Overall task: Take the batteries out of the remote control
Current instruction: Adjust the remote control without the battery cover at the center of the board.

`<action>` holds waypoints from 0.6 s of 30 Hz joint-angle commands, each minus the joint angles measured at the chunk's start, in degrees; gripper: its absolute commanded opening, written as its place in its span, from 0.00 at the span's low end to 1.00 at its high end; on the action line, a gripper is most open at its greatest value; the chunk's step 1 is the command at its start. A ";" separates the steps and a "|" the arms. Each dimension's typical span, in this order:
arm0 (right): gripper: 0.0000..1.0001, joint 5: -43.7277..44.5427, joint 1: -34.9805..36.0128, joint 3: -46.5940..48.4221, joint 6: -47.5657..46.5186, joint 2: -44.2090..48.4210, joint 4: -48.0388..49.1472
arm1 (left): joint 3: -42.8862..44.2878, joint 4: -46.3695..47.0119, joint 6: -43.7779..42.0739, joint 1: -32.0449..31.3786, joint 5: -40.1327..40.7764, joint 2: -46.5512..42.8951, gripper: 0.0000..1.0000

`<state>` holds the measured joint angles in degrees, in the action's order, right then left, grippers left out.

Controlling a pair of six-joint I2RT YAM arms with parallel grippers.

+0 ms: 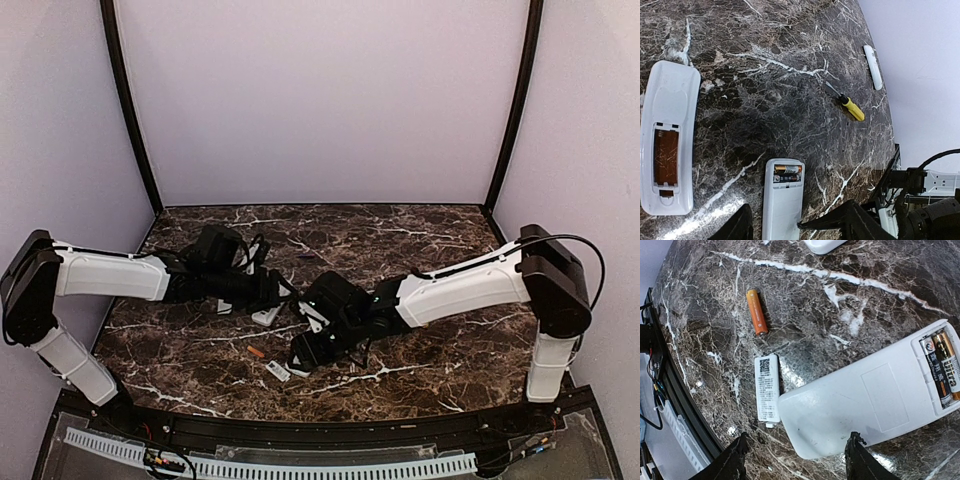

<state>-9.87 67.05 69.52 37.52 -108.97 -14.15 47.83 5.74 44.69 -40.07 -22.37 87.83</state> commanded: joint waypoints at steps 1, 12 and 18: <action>0.65 2.35 0.41 0.01 -1.11 2.00 -0.51 | -0.29 -3.26 -1.95 -0.07 1.97 -3.16 0.62; 0.79 14.38 -7.57 -7.11 -4.69 20.67 -11.87 | 13.21 -26.64 -19.10 5.41 -1.78 -7.19 0.65; 0.80 13.66 -17.84 -12.16 -5.25 24.07 -16.10 | 20.60 -31.77 -25.63 15.86 -6.79 -8.32 0.67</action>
<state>2.52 54.15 61.21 33.28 -85.01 -24.45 65.28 -18.37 26.72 -28.36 -26.24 81.87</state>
